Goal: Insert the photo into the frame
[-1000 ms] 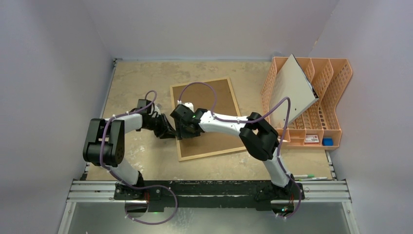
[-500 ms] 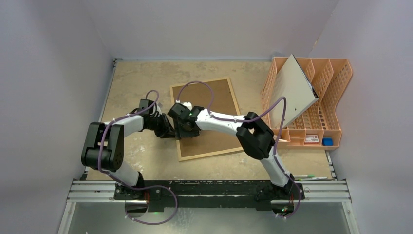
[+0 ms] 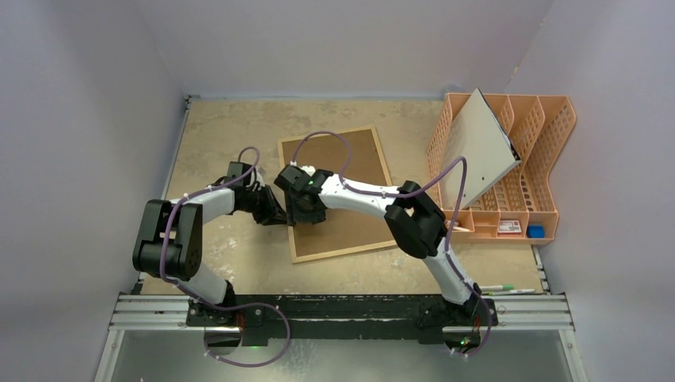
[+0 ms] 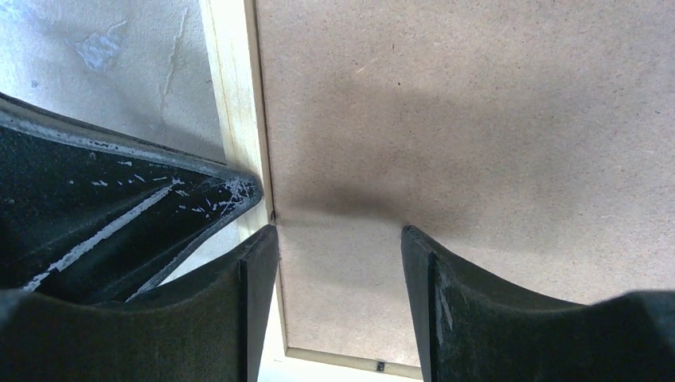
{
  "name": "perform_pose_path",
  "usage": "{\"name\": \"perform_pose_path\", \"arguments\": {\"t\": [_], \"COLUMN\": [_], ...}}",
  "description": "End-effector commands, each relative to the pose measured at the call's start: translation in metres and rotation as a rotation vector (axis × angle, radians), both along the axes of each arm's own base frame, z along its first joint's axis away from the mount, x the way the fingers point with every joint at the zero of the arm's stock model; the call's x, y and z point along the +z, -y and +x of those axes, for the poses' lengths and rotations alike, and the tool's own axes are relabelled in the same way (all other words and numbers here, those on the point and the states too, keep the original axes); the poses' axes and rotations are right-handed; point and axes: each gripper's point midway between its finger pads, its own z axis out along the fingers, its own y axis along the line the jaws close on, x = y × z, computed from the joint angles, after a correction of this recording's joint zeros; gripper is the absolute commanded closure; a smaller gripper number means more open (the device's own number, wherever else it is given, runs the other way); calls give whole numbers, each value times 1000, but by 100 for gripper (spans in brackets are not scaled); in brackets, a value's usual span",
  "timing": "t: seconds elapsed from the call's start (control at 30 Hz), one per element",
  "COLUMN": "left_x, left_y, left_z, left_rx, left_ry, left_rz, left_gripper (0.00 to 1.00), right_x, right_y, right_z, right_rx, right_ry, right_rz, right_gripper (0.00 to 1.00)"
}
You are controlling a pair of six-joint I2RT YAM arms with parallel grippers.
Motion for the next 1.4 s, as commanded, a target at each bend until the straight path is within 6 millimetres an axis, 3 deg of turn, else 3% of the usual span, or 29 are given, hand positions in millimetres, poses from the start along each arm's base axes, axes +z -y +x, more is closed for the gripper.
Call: {"name": "perform_pose_path", "arguments": {"t": [0.0, 0.37, 0.6, 0.83, 0.97, 1.13, 1.23, 1.3, 1.37], "left_x": [-44, -44, -44, -44, -44, -43, -42, -42, -43], "left_y": [-40, -39, -39, -39, -40, -41, -41, -40, -39], "left_z": [-30, -30, -31, -32, -32, -32, -30, -30, -31], "left_rx": [36, 35, 34, 32, 33, 36, 32, 29, 27], "left_ry": [-124, -129, -133, -137, -134, -135, -135, -137, -142], "left_rz": [234, 228, 227, 227, 232, 240, 240, 235, 230], "left_gripper": [90, 90, 90, 90, 90, 91, 91, 91, 91], "right_x": [-83, -94, -106, -106, -83, -13, 22, 31, 27], "right_y": [46, 59, 74, 70, 62, 59, 51, 47, 40], "right_z": [-1, -2, -5, -1, 10, 44, 54, 54, 50], "right_rx": [-74, -55, -98, -110, -133, -192, -176, -152, -93], "right_ry": [-94, -75, -67, -37, 34, 238, 316, 336, 324], "right_rz": [-190, -264, -343, -351, -293, -227, -156, -129, -107], "right_gripper": [38, 37, 45, 42, 41, 39, 37, 35, 31]}}
